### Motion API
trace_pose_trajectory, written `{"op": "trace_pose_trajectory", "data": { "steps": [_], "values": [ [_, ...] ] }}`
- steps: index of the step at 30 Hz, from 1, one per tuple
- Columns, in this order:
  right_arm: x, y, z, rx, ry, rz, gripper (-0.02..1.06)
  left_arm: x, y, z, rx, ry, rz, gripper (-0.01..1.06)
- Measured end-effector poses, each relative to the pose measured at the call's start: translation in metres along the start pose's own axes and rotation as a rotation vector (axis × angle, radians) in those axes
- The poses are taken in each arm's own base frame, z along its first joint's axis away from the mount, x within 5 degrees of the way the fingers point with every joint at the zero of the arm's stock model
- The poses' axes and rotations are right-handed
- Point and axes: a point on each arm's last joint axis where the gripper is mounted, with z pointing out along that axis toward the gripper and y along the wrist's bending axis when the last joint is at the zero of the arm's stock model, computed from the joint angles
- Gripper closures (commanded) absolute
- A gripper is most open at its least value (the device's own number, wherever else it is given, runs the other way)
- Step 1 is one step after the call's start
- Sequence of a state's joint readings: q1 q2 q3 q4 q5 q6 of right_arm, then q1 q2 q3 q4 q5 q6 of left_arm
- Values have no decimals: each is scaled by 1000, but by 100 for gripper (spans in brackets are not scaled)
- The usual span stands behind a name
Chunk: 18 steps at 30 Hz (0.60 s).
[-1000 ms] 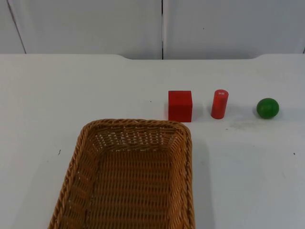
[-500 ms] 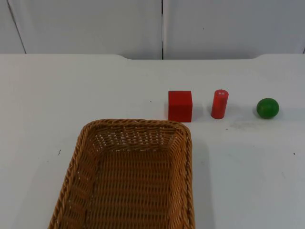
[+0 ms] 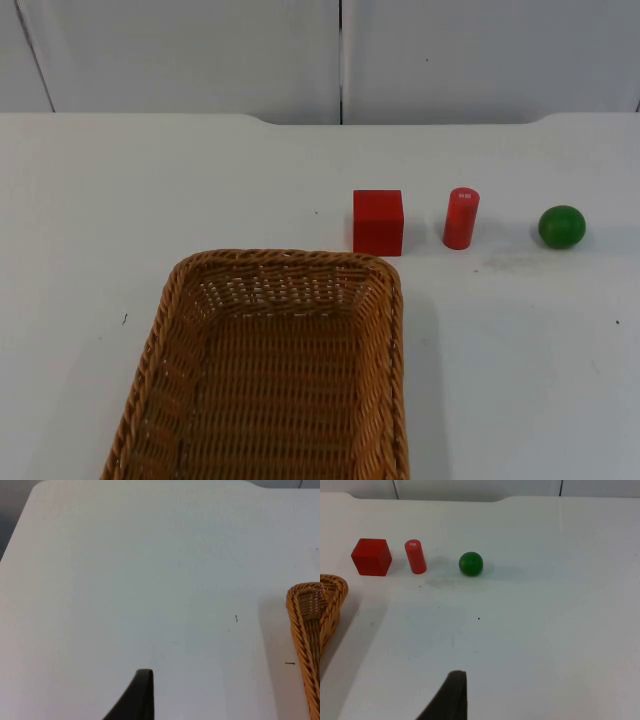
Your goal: Pick up the basket with the left hand and place the object to the left of the red cylinder into the basket with the right hand.
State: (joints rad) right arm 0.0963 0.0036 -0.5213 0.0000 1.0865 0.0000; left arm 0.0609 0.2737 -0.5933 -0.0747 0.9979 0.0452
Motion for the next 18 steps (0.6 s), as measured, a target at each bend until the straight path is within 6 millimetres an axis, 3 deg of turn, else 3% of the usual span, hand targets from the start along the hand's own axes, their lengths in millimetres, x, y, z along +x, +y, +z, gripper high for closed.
{"op": "trace_pose_trajectory", "data": {
  "steps": [12,18],
  "values": [
    [0,0,0,0,0,0,-1,-37,0,26,22,106,14,0],
    [0,0,0,0,0,-5,-1,-59,-8,43,125,164,32,0]
  ]
}}
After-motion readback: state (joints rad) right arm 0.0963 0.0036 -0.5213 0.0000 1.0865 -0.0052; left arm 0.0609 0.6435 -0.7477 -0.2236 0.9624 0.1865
